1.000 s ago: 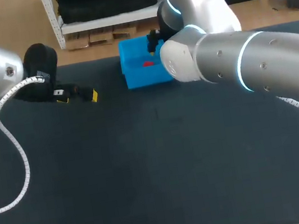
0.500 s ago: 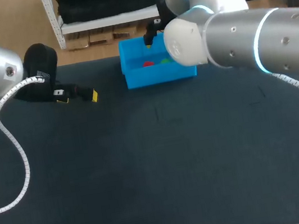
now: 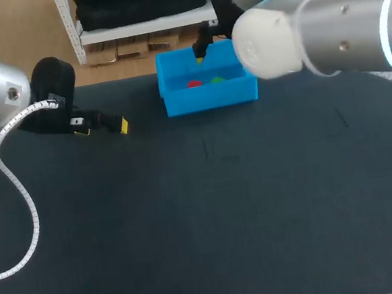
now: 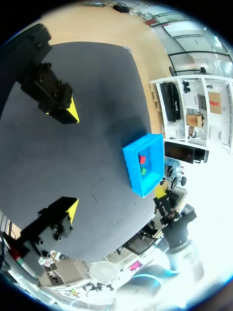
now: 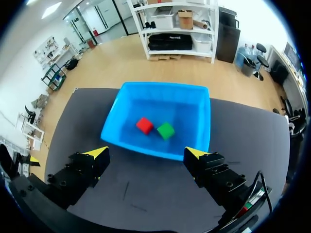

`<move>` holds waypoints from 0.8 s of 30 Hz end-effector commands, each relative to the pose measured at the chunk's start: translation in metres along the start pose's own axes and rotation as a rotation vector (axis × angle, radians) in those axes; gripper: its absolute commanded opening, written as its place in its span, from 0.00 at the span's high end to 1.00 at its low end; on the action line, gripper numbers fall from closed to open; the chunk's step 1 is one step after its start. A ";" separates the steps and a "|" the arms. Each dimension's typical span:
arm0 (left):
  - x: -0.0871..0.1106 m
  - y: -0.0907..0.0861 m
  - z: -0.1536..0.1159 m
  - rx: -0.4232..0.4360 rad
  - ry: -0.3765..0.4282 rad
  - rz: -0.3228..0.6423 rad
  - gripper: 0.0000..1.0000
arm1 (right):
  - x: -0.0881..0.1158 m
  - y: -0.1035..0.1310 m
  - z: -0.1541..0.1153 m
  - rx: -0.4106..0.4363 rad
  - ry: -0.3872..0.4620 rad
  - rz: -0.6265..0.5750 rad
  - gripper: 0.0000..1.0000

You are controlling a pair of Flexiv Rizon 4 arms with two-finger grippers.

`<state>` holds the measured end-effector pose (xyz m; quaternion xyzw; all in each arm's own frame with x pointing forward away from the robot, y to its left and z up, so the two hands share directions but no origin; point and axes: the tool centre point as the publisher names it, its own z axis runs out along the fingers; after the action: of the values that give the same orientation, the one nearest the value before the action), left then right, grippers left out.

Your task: Use the left arm to pick the red cube and place it into the blue plastic box first, then use the right arm to grasp the green cube and put it into the same blue plastic box after the first action is fully finished.

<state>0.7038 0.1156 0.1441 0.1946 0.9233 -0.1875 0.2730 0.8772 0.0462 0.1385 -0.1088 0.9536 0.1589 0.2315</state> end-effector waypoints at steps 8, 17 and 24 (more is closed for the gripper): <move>0.001 0.001 0.000 0.006 -0.004 0.002 0.00 | 0.087 -0.012 -0.076 -0.035 -0.032 0.015 0.00; 0.001 0.001 0.000 0.006 -0.004 0.002 0.00 | 0.120 -0.018 -0.084 -0.038 0.001 0.022 0.00; 0.001 0.001 0.000 0.006 -0.004 0.002 0.00 | 0.136 -0.022 -0.079 -0.067 0.010 0.044 0.00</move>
<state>0.7038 0.1156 0.1441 0.1946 0.9233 -0.1875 0.2730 0.7523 -0.0136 0.1413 -0.1024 0.9584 0.1893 0.1876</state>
